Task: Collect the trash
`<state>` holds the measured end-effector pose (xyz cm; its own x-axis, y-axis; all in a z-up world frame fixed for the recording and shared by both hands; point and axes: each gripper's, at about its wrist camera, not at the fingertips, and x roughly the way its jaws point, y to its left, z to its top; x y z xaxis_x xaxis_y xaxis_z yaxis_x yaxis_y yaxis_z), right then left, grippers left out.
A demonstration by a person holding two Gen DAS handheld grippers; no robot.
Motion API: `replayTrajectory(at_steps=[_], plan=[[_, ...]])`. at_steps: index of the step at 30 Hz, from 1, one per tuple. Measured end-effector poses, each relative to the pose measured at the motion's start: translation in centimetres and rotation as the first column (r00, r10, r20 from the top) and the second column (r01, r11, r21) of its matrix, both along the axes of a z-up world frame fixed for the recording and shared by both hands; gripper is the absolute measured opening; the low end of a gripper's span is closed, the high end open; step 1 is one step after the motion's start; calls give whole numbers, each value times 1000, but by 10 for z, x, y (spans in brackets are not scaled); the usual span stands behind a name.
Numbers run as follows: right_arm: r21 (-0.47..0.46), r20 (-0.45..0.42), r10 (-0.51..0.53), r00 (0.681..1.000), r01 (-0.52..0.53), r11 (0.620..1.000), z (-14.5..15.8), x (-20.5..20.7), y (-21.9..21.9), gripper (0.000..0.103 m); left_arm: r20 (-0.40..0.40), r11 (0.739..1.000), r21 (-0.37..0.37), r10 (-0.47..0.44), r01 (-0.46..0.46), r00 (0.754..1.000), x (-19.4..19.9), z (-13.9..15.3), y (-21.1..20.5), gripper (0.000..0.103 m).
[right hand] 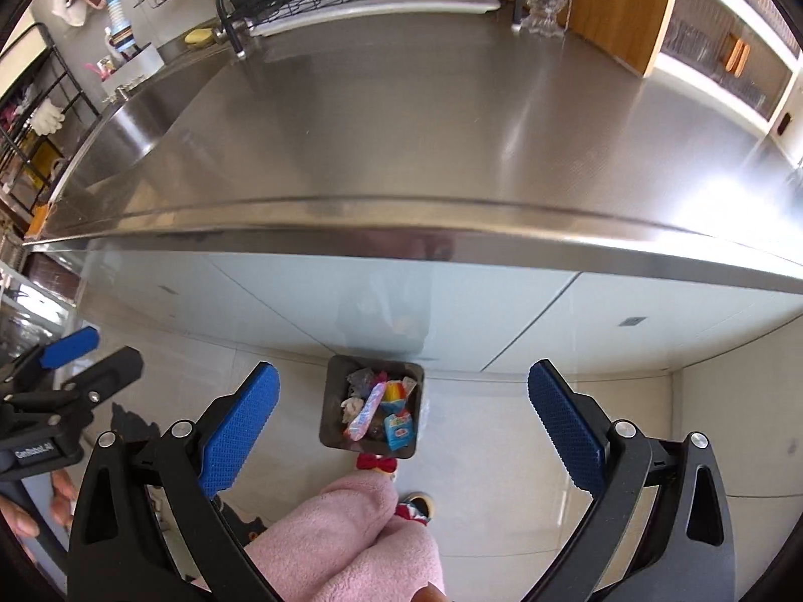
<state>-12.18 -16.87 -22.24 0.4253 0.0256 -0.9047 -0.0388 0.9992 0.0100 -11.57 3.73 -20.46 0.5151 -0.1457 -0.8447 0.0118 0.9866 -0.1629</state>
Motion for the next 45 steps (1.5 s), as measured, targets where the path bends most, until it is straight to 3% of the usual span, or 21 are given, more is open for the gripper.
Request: replayTrajectory(at_steps=[7, 18, 27, 45], plan=[[23, 111, -35, 993, 32, 999, 74, -19, -5, 100, 97, 997, 72, 29, -36, 995, -19, 78, -8, 95], [3, 280, -89, 956, 92, 996, 167, -40, -20, 100, 221, 997, 56, 44, -57, 974, -25, 156, -14, 95], [-7, 326, -85, 942, 93, 996, 195, -30, -14, 100, 256, 997, 66, 31, -49, 966, -10, 175, -13, 95], [-31, 328, -108, 939, 125, 992, 203, 6, 1, 100, 226, 997, 74, -21, 4, 974, 39, 176, 2, 95]])
